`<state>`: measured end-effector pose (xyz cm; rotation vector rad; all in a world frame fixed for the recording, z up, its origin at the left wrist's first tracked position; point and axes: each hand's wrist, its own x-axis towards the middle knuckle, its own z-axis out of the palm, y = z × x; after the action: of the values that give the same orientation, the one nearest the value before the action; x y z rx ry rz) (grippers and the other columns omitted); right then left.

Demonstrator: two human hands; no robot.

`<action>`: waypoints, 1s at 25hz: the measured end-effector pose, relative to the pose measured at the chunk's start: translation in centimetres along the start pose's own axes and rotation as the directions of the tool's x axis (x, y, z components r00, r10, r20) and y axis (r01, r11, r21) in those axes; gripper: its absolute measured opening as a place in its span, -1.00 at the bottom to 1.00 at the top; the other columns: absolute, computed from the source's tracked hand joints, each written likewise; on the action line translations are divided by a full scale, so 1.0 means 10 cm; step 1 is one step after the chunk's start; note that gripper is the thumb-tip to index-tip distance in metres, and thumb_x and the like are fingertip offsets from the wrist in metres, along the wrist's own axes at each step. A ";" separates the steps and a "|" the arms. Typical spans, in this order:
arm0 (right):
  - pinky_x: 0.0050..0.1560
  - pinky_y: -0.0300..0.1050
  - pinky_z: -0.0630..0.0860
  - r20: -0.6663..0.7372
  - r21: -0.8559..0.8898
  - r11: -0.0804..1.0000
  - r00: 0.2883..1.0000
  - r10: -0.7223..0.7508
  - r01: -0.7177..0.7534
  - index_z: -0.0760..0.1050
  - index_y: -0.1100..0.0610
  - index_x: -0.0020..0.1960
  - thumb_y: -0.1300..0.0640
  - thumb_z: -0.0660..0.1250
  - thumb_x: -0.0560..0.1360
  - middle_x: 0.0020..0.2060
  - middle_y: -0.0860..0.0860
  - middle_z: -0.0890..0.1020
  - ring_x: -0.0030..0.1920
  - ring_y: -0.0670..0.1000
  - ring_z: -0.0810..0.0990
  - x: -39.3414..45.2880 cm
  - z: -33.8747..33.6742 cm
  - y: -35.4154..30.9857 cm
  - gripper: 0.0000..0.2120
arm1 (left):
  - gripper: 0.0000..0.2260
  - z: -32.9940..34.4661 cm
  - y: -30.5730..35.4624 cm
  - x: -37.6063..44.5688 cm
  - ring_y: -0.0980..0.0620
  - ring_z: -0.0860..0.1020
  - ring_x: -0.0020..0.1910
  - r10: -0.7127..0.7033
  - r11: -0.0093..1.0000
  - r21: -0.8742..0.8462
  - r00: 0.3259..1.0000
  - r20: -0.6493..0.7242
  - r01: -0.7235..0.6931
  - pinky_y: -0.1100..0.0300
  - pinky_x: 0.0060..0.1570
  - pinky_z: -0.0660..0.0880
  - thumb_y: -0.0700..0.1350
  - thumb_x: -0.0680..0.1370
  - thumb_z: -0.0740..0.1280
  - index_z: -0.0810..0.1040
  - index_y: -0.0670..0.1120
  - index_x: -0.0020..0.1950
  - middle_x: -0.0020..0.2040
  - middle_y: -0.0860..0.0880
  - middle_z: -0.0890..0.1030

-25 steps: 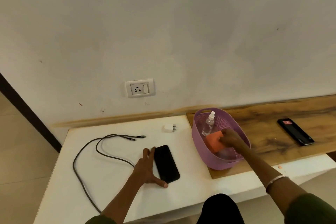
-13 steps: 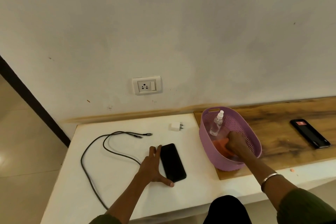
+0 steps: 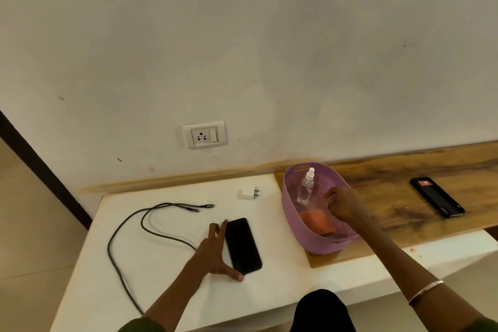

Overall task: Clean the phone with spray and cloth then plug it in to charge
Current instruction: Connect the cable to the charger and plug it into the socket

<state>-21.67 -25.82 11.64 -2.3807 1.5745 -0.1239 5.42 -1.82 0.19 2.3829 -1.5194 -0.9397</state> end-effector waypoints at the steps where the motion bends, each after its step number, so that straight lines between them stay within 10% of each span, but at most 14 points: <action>1: -0.05 -0.12 0.54 -0.006 0.027 0.999 1.000 -0.020 0.020 0.65 0.08 0.10 0.23 0.28 0.50 0.01 0.03 0.72 -0.04 0.06 0.65 -0.03 -0.04 -0.02 -0.75 | 0.44 -0.01 -0.01 0.01 -0.14 0.40 0.38 0.002 1.000 0.003 1.000 0.005 -0.002 0.02 0.34 0.43 0.42 0.02 0.56 -0.34 0.07 0.57 0.52 -0.07 -0.06; 10: -0.26 -0.35 0.45 -0.140 0.173 0.973 0.982 -0.129 0.152 0.67 0.07 0.05 0.26 0.29 0.54 -0.04 -0.05 0.73 -0.22 -0.15 0.60 -0.37 -0.28 -0.15 -0.78 | 0.21 -0.06 0.10 0.00 -0.11 0.38 0.33 -0.040 0.968 -0.251 0.994 -0.101 0.013 0.05 0.33 0.39 0.26 0.26 0.57 -0.22 0.05 0.60 0.38 -0.12 0.20; 16: -0.23 -0.43 0.48 -0.101 0.315 0.925 0.976 -0.191 0.214 0.65 0.05 0.06 0.28 0.26 0.55 -0.08 -0.05 0.72 -0.20 -0.16 0.64 -0.48 -0.06 -0.73 -0.76 | -0.81 -0.17 -0.05 -0.22 0.17 0.51 -0.40 -0.120 0.921 -0.382 0.881 -0.458 -0.073 0.46 -0.26 0.42 -0.17 0.51 0.44 0.61 0.00 0.10 0.07 -0.11 0.57; 20: -0.02 -0.12 0.63 -0.029 0.398 0.896 0.979 -0.203 0.198 0.65 0.06 0.02 0.33 0.22 0.49 -0.10 -0.04 0.72 -0.11 -0.07 0.67 -0.42 0.08 -1.25 -0.70 | -0.87 -0.43 -0.19 -0.22 0.16 0.53 -0.32 -0.175 0.915 -0.396 0.818 -0.548 -0.069 0.33 -0.20 0.45 -0.22 0.56 0.35 0.67 -0.04 -0.06 -0.09 -0.02 0.64; 25: 0.00 -0.26 0.41 0.034 0.254 0.938 0.968 -0.251 0.234 0.65 -0.02 0.01 0.26 0.24 0.49 -0.05 -0.12 0.68 -0.04 -0.07 0.65 -0.22 0.46 -1.55 -0.72 | -0.86 -0.52 -0.36 -0.03 0.05 0.57 -0.03 -0.145 0.956 -0.287 0.758 -0.636 -0.058 0.21 0.02 0.50 -0.20 0.57 0.32 0.66 -0.05 0.02 -0.04 0.03 0.65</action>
<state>-7.79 -17.30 11.81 -2.3419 1.1545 -0.2736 11.10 -0.85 2.84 2.1835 -0.9737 -0.2335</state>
